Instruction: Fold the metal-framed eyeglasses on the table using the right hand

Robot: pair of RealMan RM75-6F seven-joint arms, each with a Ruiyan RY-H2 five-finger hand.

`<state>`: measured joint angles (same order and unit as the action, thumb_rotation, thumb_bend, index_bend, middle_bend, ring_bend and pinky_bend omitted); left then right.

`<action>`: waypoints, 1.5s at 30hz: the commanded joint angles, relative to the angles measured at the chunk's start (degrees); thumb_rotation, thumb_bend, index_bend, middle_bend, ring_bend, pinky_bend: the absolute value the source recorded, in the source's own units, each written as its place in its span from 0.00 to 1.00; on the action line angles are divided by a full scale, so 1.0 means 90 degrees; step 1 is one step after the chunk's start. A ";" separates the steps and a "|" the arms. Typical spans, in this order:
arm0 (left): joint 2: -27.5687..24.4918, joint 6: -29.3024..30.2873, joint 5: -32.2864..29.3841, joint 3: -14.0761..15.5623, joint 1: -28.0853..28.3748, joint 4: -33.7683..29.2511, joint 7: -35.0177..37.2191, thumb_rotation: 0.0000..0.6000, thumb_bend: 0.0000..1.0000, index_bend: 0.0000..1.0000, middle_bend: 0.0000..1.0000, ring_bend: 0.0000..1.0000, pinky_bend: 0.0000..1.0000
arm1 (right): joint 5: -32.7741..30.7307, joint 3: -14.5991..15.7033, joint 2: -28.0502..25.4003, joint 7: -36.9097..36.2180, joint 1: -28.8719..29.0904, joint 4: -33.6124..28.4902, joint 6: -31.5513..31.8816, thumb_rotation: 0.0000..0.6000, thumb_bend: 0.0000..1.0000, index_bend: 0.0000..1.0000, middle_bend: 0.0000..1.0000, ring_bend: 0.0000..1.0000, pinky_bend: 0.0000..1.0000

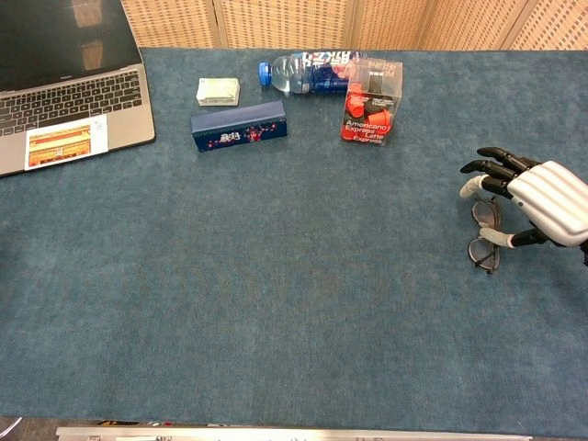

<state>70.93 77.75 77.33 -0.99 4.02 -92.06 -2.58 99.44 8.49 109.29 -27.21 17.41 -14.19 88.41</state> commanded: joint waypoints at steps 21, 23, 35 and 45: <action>-0.0184 0.0178 0.0307 -0.0195 0.0193 -0.0198 -0.0071 1.00 0.16 0.49 0.36 0.24 0.51 | -0.0775 -0.0799 -0.2435 0.1127 -0.0268 -0.4247 0.0897 1.00 0.19 0.37 0.24 0.09 0.30; -0.0211 0.0174 0.0353 -0.0215 0.0236 -0.0209 -0.0073 1.00 0.16 0.49 0.36 0.24 0.51 | -0.0983 -0.0826 -0.2983 0.1560 -0.0359 -0.5383 0.0636 1.00 0.20 0.37 0.24 0.09 0.30; -0.0335 0.0147 0.0473 -0.0289 0.0390 -0.0201 -0.0008 1.00 0.16 0.49 0.36 0.24 0.51 | -0.2022 -0.0719 -0.4466 0.3355 -0.0924 -0.8580 -0.0112 1.00 0.21 0.37 0.25 0.09 0.30; -0.0309 0.0180 0.0460 -0.0305 0.0404 -0.0101 0.0208 1.00 0.16 0.49 0.36 0.24 0.51 | -0.2348 -0.0765 -0.4601 0.3756 -0.1414 -0.9323 0.0076 1.00 0.21 0.37 0.25 0.09 0.30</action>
<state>68.13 79.33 81.52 -3.69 7.65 -93.02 -0.86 78.39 1.78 68.00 6.58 5.04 -97.76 88.79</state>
